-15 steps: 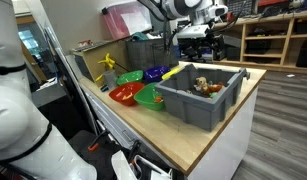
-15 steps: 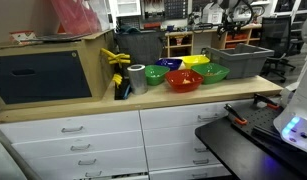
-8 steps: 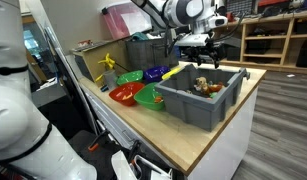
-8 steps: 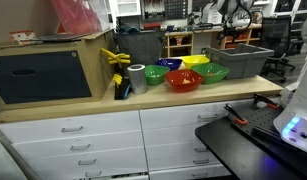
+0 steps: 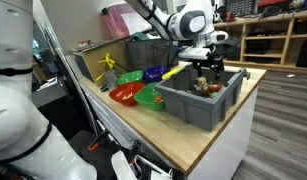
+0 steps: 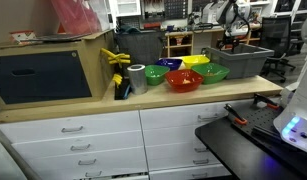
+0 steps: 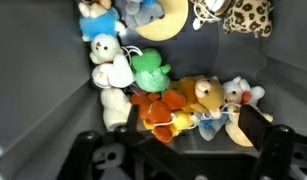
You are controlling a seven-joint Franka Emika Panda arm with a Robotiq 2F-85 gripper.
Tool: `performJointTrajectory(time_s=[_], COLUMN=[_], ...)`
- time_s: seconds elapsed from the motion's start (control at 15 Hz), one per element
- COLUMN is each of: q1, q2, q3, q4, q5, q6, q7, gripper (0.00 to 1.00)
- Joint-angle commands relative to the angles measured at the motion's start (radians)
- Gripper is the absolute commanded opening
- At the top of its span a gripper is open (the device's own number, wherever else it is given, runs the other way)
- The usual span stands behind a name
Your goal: Remove the brown toy from the grey bucket and put it in the yellow bowl
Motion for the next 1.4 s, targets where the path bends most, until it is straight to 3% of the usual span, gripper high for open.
performJointTrajectory(time_s=[0.0,1.33], q1=[-0.027,-0.050], q2=[0.042,0.174], q3=[0.019,0.046], q4=[0.045,0.129], q5=[0.036,0.149], q6=[0.007,-0.043], q7=[0.019,0.127], gripper=[1.00,1.00])
